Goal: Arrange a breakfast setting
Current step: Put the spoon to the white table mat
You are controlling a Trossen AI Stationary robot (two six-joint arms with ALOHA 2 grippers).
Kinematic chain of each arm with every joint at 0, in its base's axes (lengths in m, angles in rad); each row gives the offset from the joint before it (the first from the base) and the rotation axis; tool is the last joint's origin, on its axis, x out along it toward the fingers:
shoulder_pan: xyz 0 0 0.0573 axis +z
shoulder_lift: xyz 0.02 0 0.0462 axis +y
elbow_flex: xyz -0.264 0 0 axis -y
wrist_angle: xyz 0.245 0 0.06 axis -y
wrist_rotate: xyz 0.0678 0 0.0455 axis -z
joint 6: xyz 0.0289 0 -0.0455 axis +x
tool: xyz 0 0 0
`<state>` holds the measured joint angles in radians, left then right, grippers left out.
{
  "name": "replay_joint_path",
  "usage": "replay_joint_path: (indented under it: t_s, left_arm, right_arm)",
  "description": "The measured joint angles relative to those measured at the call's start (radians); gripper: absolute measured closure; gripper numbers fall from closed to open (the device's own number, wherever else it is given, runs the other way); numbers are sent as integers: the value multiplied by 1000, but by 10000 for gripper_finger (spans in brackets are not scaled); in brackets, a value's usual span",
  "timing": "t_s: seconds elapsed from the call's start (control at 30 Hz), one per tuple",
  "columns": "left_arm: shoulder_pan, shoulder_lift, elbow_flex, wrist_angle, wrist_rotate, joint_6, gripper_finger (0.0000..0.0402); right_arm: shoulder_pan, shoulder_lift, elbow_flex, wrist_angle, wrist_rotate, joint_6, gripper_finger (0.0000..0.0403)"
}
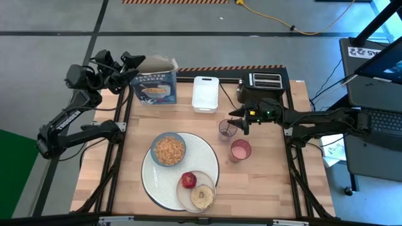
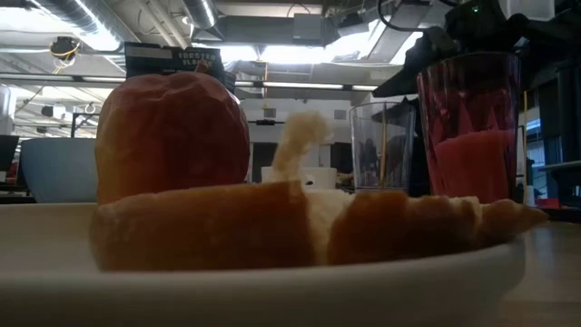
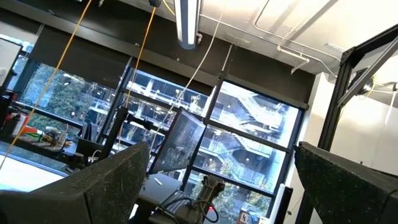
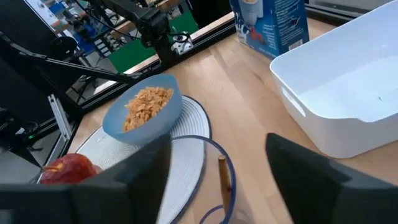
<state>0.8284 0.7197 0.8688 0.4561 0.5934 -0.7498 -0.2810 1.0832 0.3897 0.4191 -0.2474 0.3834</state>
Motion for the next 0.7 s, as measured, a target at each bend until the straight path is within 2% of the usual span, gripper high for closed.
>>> replay_joint_path:
  t_s: [0.23,0.33,0.43,0.6,0.7]
  left_arm:
    - [0,0,0,-2,9,-41,11]
    - [1,0,0,-10,145,-49,11]
    - [0,-1,0,-113,318,12,11]
    - [-24,10,0,-447,449,205,11]
    - [-34,15,-1,-548,537,311,11]
  right_arm:
    - [0,0,0,-2,0,-26,254]
    - [0,0,0,-5,-7,-26,288]
    - [0,0,0,-11,-7,-29,317]
    - [0,0,0,-12,-7,-46,357]
    - [0,0,0,-13,3,-50,378]
